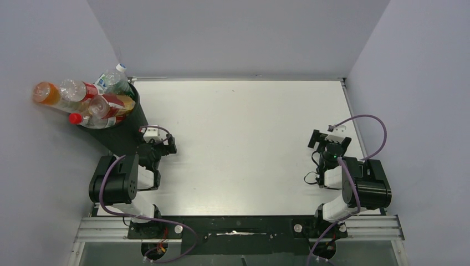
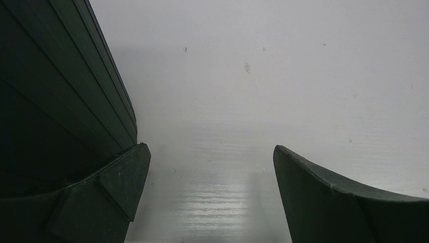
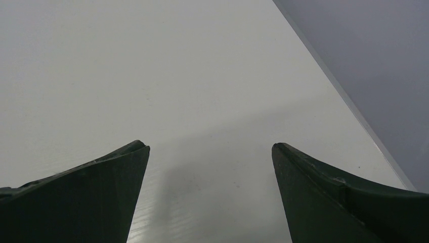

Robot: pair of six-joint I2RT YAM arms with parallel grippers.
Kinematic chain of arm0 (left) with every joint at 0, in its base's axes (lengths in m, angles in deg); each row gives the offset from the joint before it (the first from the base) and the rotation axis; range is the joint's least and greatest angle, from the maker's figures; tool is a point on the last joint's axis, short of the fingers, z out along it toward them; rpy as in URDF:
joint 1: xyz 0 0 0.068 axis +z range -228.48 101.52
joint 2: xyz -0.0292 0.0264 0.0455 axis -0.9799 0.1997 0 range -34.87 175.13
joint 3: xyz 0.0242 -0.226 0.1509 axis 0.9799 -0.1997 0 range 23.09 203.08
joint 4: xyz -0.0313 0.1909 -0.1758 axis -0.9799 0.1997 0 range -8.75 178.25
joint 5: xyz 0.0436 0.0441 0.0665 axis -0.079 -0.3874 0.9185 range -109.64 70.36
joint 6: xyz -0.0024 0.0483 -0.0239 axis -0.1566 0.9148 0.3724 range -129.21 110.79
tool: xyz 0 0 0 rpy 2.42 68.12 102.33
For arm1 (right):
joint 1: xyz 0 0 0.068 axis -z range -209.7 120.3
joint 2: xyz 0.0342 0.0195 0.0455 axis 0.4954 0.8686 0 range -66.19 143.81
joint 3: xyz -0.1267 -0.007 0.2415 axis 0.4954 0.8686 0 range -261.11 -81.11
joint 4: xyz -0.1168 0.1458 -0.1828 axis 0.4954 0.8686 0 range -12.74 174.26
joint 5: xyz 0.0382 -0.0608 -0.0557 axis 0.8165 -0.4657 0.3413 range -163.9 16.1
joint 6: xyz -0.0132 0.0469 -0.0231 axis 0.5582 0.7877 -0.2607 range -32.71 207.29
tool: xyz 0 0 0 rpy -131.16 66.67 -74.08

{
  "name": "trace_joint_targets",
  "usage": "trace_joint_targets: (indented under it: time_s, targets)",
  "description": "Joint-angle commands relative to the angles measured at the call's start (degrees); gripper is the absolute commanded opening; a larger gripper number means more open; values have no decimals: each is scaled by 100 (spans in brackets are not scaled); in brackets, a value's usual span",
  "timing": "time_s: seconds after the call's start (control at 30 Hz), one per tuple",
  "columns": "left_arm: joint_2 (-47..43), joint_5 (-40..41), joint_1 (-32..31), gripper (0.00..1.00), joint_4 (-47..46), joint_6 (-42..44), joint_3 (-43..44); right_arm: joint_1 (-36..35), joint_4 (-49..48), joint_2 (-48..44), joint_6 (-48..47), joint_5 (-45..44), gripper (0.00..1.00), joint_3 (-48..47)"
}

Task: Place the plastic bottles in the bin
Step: Reset both arms

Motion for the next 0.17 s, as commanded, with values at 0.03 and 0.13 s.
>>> trace_joint_targets:
  time_s: [0.03, 0.13]
  targets:
    - [-10, 57, 74, 95, -567, -49, 29, 25, -251, 5, -86, 35, 98, -195]
    - [-8, 60, 78, 95, -570, -53, 29, 16, -322, -22, -99, 14, 98, -141]
